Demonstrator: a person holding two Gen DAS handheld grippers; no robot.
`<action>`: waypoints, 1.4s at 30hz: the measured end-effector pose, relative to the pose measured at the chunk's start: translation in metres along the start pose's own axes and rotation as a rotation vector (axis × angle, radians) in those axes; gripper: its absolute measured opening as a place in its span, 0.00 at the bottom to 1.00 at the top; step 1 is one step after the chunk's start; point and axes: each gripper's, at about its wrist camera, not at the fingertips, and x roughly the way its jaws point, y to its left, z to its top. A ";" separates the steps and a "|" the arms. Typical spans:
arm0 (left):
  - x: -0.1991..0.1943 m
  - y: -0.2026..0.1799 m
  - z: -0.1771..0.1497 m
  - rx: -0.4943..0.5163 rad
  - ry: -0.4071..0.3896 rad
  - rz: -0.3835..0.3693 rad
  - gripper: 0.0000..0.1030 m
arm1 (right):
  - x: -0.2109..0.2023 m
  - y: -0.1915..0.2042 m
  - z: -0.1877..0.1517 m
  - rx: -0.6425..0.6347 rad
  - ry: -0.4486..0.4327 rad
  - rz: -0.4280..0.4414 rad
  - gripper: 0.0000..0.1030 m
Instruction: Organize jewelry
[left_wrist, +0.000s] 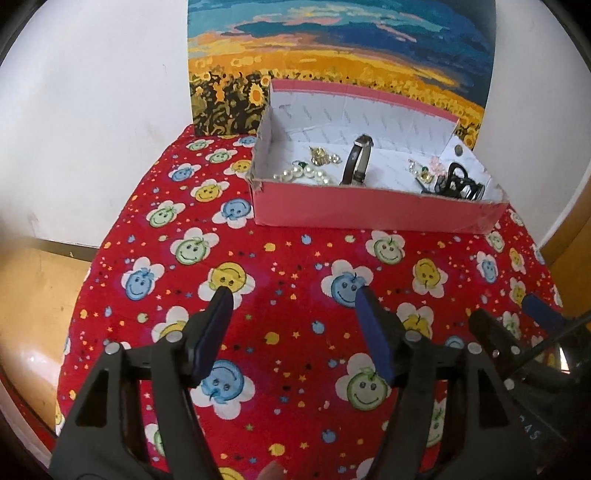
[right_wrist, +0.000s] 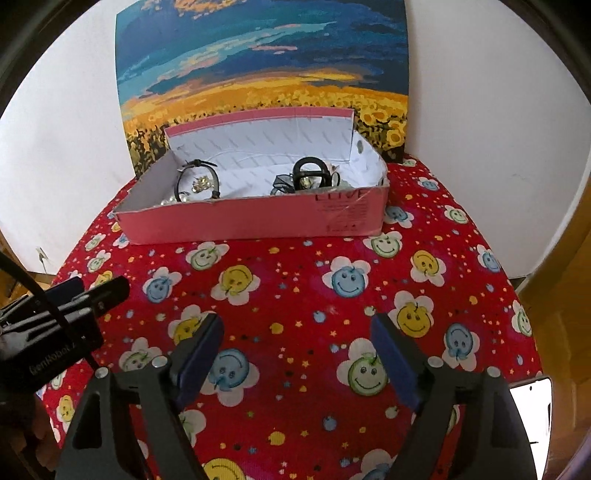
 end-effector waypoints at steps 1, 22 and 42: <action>0.002 -0.001 -0.002 0.001 0.001 0.004 0.60 | 0.001 0.000 0.000 0.000 -0.003 0.004 0.81; 0.007 -0.008 -0.012 0.002 -0.027 0.063 0.67 | 0.018 -0.004 -0.001 0.031 0.038 -0.003 0.83; 0.003 -0.010 -0.013 0.002 -0.047 0.064 0.67 | 0.015 -0.003 -0.002 0.041 0.033 -0.013 0.83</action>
